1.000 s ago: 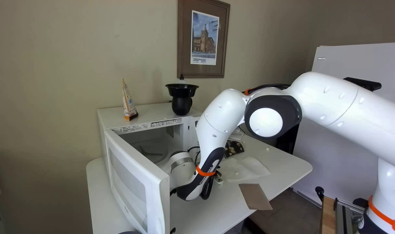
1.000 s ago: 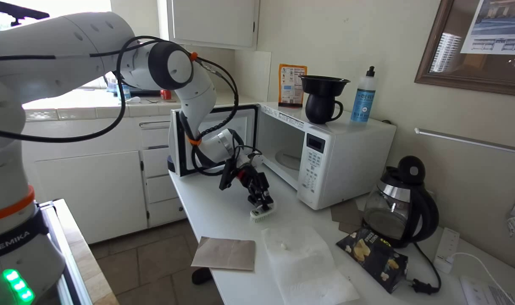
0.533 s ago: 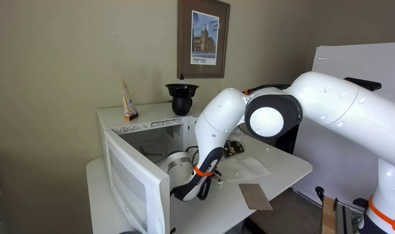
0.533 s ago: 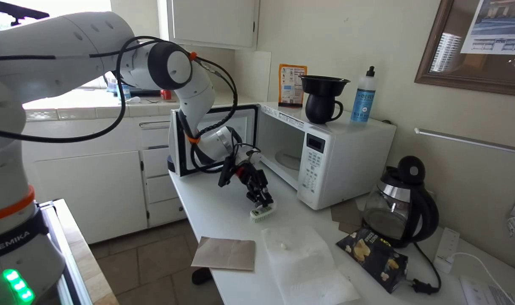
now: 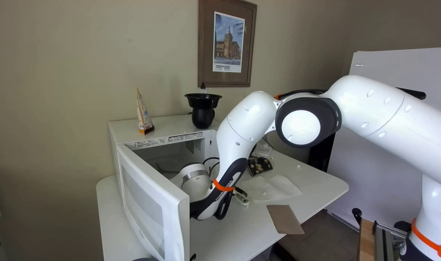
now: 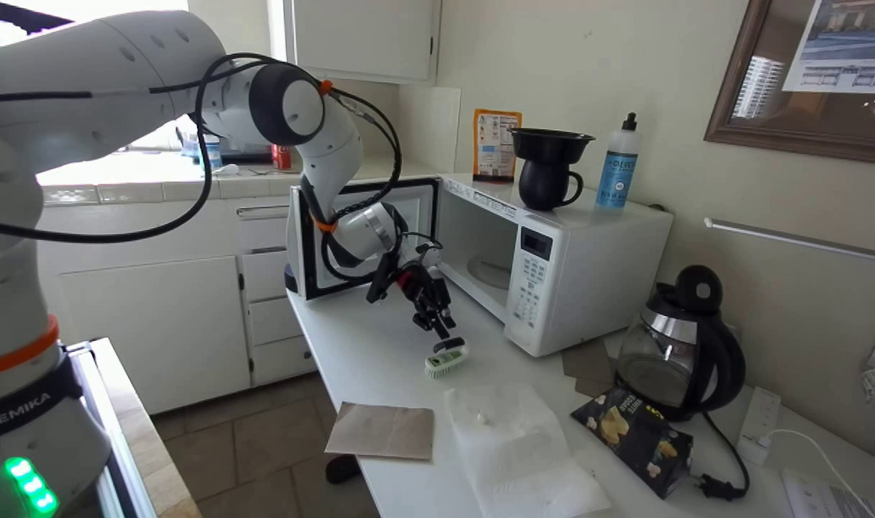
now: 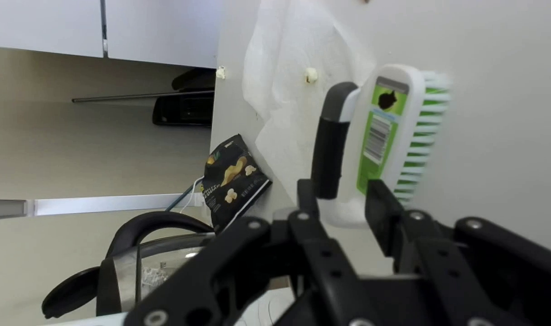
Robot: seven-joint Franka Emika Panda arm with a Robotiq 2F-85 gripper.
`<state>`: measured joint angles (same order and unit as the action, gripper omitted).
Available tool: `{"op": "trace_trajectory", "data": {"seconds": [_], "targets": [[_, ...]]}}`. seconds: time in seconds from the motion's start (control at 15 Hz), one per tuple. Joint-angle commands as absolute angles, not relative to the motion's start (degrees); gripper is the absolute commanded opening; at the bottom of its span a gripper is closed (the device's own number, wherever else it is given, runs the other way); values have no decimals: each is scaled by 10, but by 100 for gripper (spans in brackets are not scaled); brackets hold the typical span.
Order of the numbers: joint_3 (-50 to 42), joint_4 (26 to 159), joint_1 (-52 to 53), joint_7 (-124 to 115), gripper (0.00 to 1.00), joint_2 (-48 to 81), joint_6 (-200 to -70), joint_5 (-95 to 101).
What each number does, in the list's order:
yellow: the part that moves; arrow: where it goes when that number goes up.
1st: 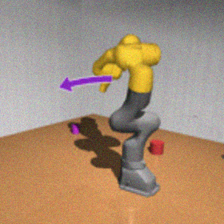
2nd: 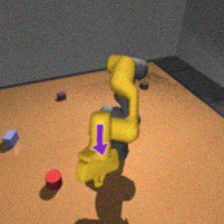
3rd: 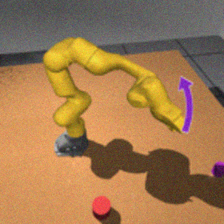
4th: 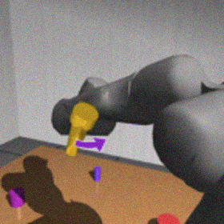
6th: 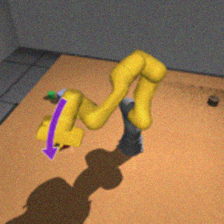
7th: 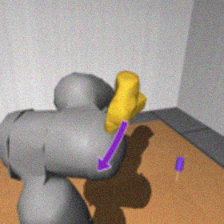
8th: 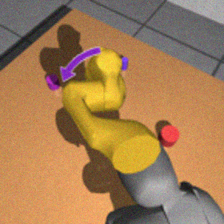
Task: Make the white brush stand on its bristles
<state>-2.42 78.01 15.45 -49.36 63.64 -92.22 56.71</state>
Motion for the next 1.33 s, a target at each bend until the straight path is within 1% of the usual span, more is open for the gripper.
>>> {"op": "trace_trajectory", "data": {"seconds": [0.0, 0.13, 0.27, 0.33, 0.4, 0.87, 1.13, 1.2, 1.27], "targets": [[6, 862, 120, -456, 60, 550, -996, 546], [13, 919, 103, -452, 73, 495, -1048, 535], [16, 968, 79, -439, 89, 443, -1102, 518], [13, 995, 70, -435, 96, 418, -1140, 518], [11, 1021, 60, -435, 100, 395, -1177, 514], [-3, 1233, -18, -367, 100, 216, -1389, 375], [-9, 1360, -51, -235, 100, 94, -1499, 239], [-41, 1277, -5, -285, 100, 172, -1463, 283], [-44, 1295, -9, -269, 100, 151, -1469, 274]]}}
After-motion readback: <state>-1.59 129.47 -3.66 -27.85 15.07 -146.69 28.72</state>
